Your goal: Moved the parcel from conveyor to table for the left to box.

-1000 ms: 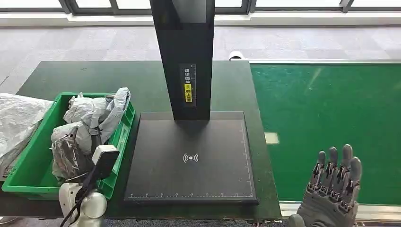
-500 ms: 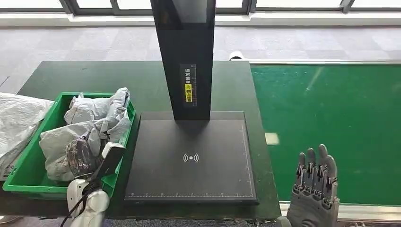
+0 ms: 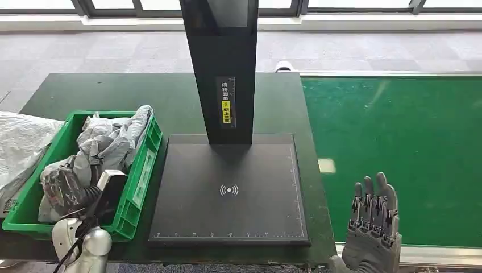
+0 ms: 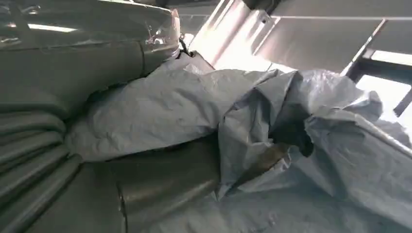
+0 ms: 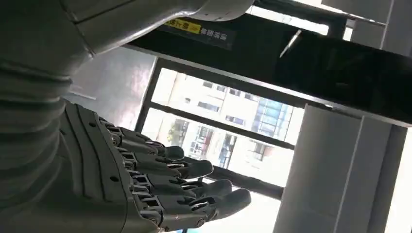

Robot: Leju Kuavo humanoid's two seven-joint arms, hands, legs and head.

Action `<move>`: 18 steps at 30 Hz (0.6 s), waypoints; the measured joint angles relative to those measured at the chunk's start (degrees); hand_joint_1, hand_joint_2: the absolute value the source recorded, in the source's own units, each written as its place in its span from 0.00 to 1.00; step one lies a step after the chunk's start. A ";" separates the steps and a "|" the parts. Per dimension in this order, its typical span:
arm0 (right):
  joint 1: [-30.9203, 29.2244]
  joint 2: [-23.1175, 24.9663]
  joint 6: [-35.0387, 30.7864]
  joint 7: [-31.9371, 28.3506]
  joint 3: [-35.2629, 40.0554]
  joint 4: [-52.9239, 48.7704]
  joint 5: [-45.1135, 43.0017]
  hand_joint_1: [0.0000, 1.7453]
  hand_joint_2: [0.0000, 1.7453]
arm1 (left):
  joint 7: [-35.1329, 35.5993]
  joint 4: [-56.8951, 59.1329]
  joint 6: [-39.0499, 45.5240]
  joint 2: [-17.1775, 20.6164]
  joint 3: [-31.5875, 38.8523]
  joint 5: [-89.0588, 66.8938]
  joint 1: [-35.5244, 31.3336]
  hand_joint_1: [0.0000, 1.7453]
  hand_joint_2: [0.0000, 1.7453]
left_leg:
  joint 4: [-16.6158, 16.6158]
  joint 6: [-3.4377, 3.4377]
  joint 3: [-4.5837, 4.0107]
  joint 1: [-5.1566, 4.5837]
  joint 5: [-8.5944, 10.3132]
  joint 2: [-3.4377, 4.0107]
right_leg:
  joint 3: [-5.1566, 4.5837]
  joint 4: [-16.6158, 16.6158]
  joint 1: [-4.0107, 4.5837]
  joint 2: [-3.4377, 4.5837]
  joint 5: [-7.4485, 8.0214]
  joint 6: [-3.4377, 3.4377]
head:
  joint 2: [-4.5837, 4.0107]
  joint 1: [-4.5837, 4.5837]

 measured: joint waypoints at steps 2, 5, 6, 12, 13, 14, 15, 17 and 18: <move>-0.02 -0.28 -0.72 0.00 0.44 0.17 -0.46 0.00 1.00 | -0.94 -1.44 0.66 0.22 0.46 2.54 0.82 0.00 0.00 | 0.00 0.00 0.00 0.00 0.00 0.01 | -0.01 0.00 0.00 0.00 0.00 0.00 | -0.02 0.00; -0.02 -0.50 -1.18 0.00 0.66 0.41 -0.33 0.00 1.00 | -2.41 -2.97 0.96 0.20 0.70 6.16 2.00 0.00 0.00 | 0.00 0.00 -0.01 0.00 0.00 0.00 | -0.01 0.00 0.00 -0.03 -0.01 0.00 | 0.00 0.00; -0.02 -0.50 -1.18 0.00 0.66 0.41 -0.28 0.00 1.00 | -2.82 -3.30 0.96 0.11 0.70 6.90 2.34 0.00 0.00 | 0.00 0.00 -0.01 0.00 0.00 0.00 | -0.01 0.00 0.00 -0.03 -0.01 0.00 | 0.00 0.00; 0.04 -0.52 -1.24 0.00 0.66 0.41 0.09 0.00 1.00 | -3.56 -4.15 0.98 -0.29 0.70 7.21 3.11 0.00 0.00 | 0.00 0.01 -0.01 -0.01 0.00 0.00 | -0.01 0.00 -0.01 -0.03 0.00 0.00 | -0.02 0.00; 0.10 -0.52 -1.35 -0.02 0.66 0.41 0.20 0.00 1.00 | -3.71 -4.22 0.96 -0.37 0.70 7.21 3.15 0.00 0.00 | 0.01 0.01 0.00 -0.01 0.00 0.00 | -0.01 -0.01 -0.01 -0.02 0.00 0.00 | 0.00 0.00; 0.18 -0.52 -1.37 0.00 0.66 0.41 0.31 0.00 1.00 | -3.85 -4.22 0.96 -0.52 0.68 7.21 3.19 0.00 0.00 | 0.01 0.01 0.00 -0.01 0.00 0.00 | -0.01 -0.01 -0.01 -0.02 0.00 0.00 | -0.02 0.00; 0.30 -0.52 -1.44 -0.02 0.66 0.41 0.52 0.00 1.00 | -4.02 -4.22 0.96 -0.68 0.63 7.21 3.27 0.00 0.00 | 0.00 0.01 0.00 -0.01 0.00 0.00 | -0.01 -0.01 -0.01 -0.02 0.00 0.00 | 0.00 0.00; 0.64 -0.52 -1.64 -0.02 0.66 0.41 0.70 0.00 1.00 | -4.19 -4.37 0.96 -1.09 0.41 7.21 3.55 0.00 0.00 | 0.01 0.01 -0.01 -0.01 0.00 0.00 | -0.02 -0.01 -0.01 -0.02 0.00 0.00 | 0.00 0.00; 0.83 -0.52 -1.81 -0.02 0.66 0.41 0.70 0.00 1.00 | -4.24 -4.57 0.98 -1.25 0.30 7.21 3.75 0.00 0.00 | 0.00 0.01 -0.01 -0.01 0.00 0.01 | -0.02 -0.01 -0.01 -0.02 0.00 0.00 | 0.00 0.00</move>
